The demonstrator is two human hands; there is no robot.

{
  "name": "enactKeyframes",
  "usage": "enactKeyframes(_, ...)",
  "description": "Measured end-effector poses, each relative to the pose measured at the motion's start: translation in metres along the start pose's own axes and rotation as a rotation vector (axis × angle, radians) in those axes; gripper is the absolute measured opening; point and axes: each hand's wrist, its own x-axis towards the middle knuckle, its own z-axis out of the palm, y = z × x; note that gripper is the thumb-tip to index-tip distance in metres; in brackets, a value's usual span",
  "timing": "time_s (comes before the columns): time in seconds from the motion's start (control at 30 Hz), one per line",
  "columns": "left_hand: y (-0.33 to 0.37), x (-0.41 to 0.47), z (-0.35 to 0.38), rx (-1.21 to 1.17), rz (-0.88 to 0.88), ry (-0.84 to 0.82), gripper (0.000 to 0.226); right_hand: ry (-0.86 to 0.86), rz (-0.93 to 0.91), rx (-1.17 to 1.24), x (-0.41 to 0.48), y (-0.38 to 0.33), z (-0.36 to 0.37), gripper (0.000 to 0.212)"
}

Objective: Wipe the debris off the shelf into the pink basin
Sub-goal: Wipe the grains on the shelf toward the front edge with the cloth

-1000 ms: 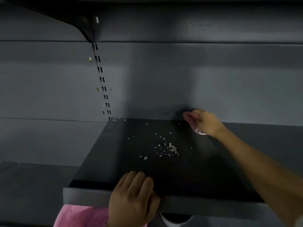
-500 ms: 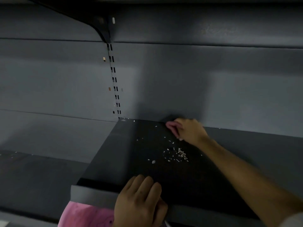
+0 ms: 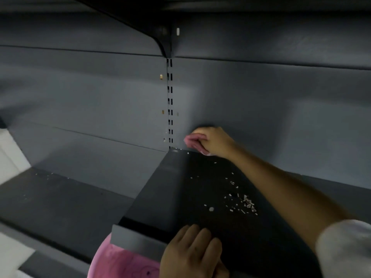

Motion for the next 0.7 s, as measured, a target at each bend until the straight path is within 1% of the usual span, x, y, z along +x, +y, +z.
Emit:
enactKeyframes(0.07, 0.0, 0.001, -0.001, 0.011, -0.006, -0.001, 0.02, -0.037, -0.1, -0.117, 0.014, -0.013, 0.019, 0.03)
enactKeyframes(0.13, 0.001, 0.0, -0.002, 0.015, -0.012, -0.007, 0.022, -0.101, -0.132, -0.209, 0.019, -0.019, 0.035, 0.04)
enactKeyframes(0.2, 0.001, 0.0, -0.002, 0.01, -0.014, -0.007, 0.023, -0.18, -0.106, -0.211, 0.021, -0.017, 0.046, 0.032)
enactKeyframes(0.23, 0.001, 0.0, -0.002, 0.006, -0.015, -0.006, 0.023, -0.218, -0.084, -0.23, 0.022, -0.017, 0.048, 0.031)
enactKeyframes(0.33, 0.002, 0.0, -0.003, -0.015, -0.009, -0.003, 0.021, -0.342, 0.037, -0.28, 0.025, -0.015, 0.04, 0.039)
enactKeyframes(0.4, 0.002, 0.0, -0.005, -0.035, -0.003, -0.009, 0.02, -0.369, 0.065, -0.294, 0.02, -0.008, 0.028, 0.043)
enactKeyframes(0.47, 0.003, 0.002, -0.006, -0.04, -0.005, -0.015, 0.02, -0.403, 0.077, -0.248, 0.004, 0.0, 0.016, 0.035)
enactKeyframes(0.53, 0.003, 0.003, -0.006, -0.038, -0.006, -0.016, 0.02, -0.461, 0.083, -0.197, -0.018, 0.006, 0.003, 0.02)
enactKeyframes(0.57, 0.003, 0.002, -0.006, -0.039, -0.003, -0.018, 0.02, -0.482, 0.091, -0.144, -0.03, 0.009, -0.003, 0.019)
enactKeyframes(0.6, 0.004, 0.002, -0.006, -0.039, 0.001, -0.02, 0.02, -0.483, 0.106, -0.083, -0.04, 0.011, -0.01, 0.022)
enactKeyframes(0.63, 0.004, 0.001, -0.006, -0.04, 0.004, -0.022, 0.019, -0.445, 0.119, -0.03, -0.049, 0.013, -0.018, 0.025)
enactKeyframes(0.7, 0.003, 0.001, -0.006, -0.051, 0.005, -0.021, 0.018, -0.256, 0.14, 0.006, -0.058, 0.017, -0.033, 0.026)
